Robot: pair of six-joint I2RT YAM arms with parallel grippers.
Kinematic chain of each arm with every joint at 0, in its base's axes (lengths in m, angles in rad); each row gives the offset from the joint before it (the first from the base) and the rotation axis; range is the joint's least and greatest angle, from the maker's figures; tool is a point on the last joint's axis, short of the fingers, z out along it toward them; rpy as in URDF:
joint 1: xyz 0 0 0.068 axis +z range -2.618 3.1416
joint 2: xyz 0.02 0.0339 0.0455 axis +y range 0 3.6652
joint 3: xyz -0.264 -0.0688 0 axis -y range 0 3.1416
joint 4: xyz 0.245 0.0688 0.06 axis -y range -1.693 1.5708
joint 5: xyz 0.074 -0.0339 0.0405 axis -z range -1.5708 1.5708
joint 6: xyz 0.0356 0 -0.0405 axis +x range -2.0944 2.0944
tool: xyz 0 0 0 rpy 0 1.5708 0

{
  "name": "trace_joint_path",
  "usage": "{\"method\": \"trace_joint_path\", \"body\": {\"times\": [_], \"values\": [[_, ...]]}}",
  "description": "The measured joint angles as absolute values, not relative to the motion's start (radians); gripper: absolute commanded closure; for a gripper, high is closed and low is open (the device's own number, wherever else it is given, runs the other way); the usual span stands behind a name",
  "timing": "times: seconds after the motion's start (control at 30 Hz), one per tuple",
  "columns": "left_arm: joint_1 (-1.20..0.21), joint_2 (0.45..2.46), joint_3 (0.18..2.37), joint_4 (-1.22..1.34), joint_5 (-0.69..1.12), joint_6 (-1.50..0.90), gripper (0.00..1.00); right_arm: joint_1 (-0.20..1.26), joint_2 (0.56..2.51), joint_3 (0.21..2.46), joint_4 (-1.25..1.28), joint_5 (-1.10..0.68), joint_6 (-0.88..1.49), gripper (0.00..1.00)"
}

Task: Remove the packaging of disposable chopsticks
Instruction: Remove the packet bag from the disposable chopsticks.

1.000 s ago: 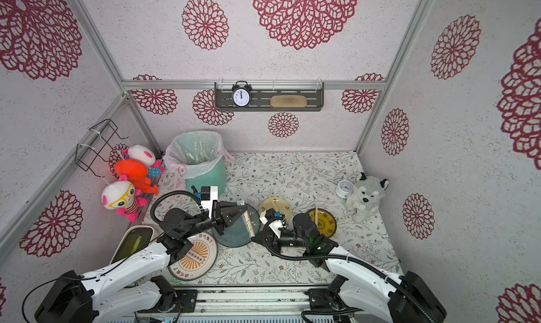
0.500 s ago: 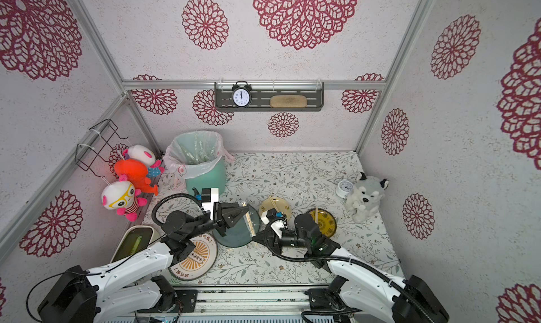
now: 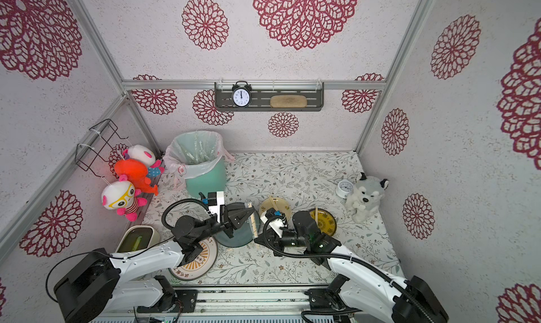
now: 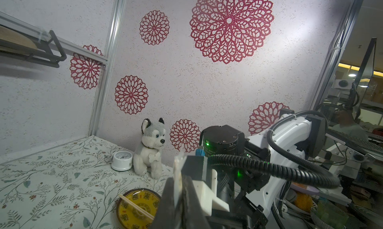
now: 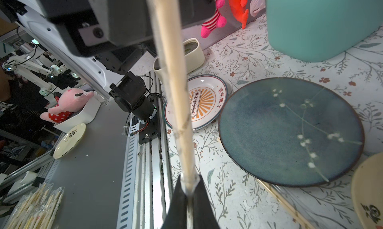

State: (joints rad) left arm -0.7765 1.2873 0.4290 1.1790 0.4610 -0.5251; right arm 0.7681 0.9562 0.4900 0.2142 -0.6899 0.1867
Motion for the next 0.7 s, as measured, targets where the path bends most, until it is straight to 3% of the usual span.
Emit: {"method": "trace_joint_path", "body": {"times": [0.37,0.47,0.7], "values": [[-0.778,1.282,0.425,1.142,0.455,-0.515,0.90,0.762,0.883,0.492,0.110,-0.655,0.168,1.00],[-0.786,1.293,0.419,1.126,0.481,-0.505,0.83,0.762,0.883,0.508,0.115,-0.654,0.168,1.00],[-0.813,1.290,0.383,1.076,0.560,-0.480,0.88,0.745,0.875,0.581,0.186,-0.638,0.173,1.00]]}}
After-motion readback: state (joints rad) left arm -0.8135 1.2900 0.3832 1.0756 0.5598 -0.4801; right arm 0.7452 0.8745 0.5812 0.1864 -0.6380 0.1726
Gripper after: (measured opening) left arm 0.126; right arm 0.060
